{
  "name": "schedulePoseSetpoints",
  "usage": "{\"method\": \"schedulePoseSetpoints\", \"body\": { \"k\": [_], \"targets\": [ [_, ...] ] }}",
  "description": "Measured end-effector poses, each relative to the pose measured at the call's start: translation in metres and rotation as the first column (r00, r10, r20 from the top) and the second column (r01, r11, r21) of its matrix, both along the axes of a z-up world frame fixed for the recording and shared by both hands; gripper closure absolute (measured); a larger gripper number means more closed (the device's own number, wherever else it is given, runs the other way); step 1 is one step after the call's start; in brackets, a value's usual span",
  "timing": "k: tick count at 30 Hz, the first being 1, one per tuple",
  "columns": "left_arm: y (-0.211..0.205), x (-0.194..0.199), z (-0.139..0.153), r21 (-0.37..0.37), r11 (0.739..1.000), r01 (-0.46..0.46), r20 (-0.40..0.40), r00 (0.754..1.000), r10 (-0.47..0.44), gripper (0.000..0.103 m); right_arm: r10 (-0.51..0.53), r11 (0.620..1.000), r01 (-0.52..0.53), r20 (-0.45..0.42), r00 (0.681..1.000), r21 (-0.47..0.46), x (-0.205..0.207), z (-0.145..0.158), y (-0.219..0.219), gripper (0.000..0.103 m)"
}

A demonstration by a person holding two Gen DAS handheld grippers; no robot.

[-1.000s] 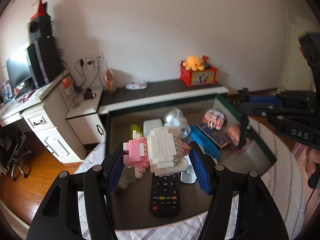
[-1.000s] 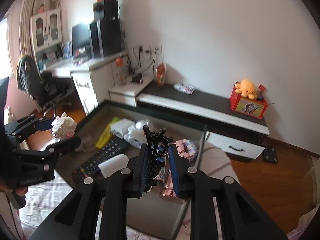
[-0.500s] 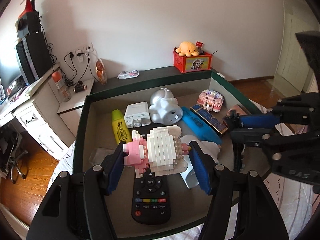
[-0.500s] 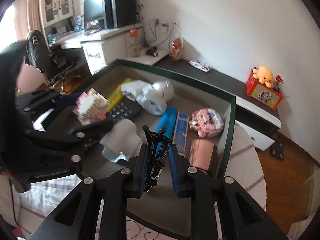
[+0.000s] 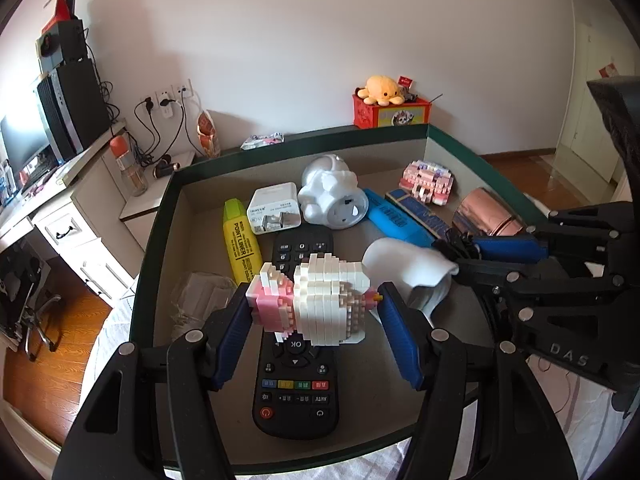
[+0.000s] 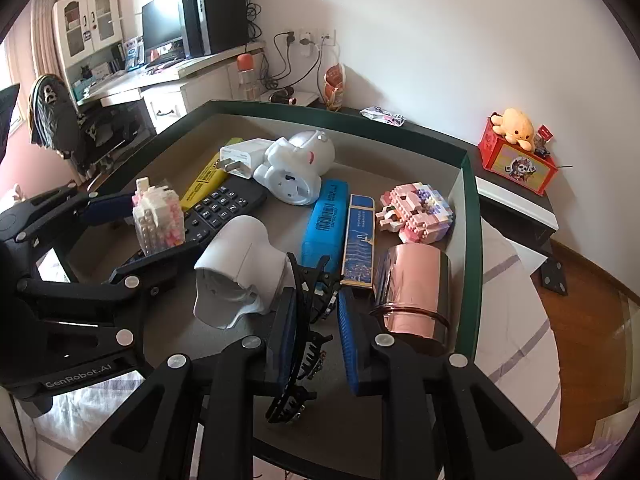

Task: Organize rigid objects
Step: 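Open both tools to release the block figure and hair clip in the box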

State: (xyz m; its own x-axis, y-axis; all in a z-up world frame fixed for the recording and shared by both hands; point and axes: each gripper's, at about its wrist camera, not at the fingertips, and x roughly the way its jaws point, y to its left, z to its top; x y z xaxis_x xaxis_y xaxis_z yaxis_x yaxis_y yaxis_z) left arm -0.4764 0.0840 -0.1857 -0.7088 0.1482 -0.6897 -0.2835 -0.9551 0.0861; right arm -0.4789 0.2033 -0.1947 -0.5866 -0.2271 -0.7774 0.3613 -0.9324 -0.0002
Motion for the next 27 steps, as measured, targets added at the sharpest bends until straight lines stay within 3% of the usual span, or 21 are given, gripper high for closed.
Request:
{"method": "schedulePoseSetpoints", "body": {
  "k": [3,5,6,12,16,18,19,20,24,25,27],
  "targets": [
    [0.000,0.000,-0.001,-0.003,1.000,-0.010,-0.004,1.000,0.010,0.035,-0.009,1.000,0.009,-0.004,1.000,-0.010,0.000,-0.001,0.000,0.081],
    [-0.002,0.001,0.000,-0.006,1.000,-0.020,-0.013,1.000,0.020,0.024,-0.017,1.000,0.017,-0.009,1.000,-0.009,0.001,-0.002,-0.002,0.081],
    [-0.002,0.002,0.000,-0.003,1.000,-0.017,-0.014,1.000,0.017,0.024,-0.020,1.000,0.020,-0.008,1.000,-0.011,0.002,-0.003,-0.002,0.081],
    [-0.003,0.006,0.001,-0.012,1.000,-0.014,-0.009,1.000,0.014,0.014,-0.043,0.999,0.043,-0.025,0.999,-0.005,0.006,0.002,-0.003,0.070],
    [-0.008,0.013,0.007,-0.006,1.000,-0.027,-0.036,0.999,0.027,0.010,-0.048,0.998,0.046,-0.038,0.998,-0.045,0.012,0.013,-0.001,0.052],
    [-0.015,0.017,0.011,0.032,0.999,-0.036,-0.046,0.998,0.037,0.007,-0.074,0.997,0.073,-0.069,0.995,-0.016,0.016,0.019,-0.001,0.040],
    [-0.019,0.019,0.012,0.048,0.998,-0.045,-0.044,0.998,0.047,0.003,-0.112,0.993,0.115,-0.091,0.990,0.029,0.018,0.023,-0.001,0.022],
    [-0.022,0.022,0.013,0.061,0.997,-0.052,-0.046,0.997,0.055,0.000,-0.127,0.990,0.132,-0.106,0.986,0.041,0.021,0.026,0.001,0.012],
    [-0.029,0.035,0.022,0.082,0.993,-0.084,-0.055,0.995,0.089,0.000,-0.121,0.993,0.121,-0.118,0.986,-0.011,0.039,0.043,0.006,0.010],
    [-0.030,0.040,0.026,0.079,0.993,-0.091,-0.065,0.993,0.097,0.000,-0.118,0.993,0.118,-0.131,0.984,-0.010,0.046,0.048,0.005,0.000],
    [-0.033,0.053,0.036,0.089,0.992,-0.094,-0.088,0.991,0.102,0.000,-0.111,0.994,0.111,-0.158,0.981,-0.007,0.060,0.058,0.003,0.000]
  ]
}}
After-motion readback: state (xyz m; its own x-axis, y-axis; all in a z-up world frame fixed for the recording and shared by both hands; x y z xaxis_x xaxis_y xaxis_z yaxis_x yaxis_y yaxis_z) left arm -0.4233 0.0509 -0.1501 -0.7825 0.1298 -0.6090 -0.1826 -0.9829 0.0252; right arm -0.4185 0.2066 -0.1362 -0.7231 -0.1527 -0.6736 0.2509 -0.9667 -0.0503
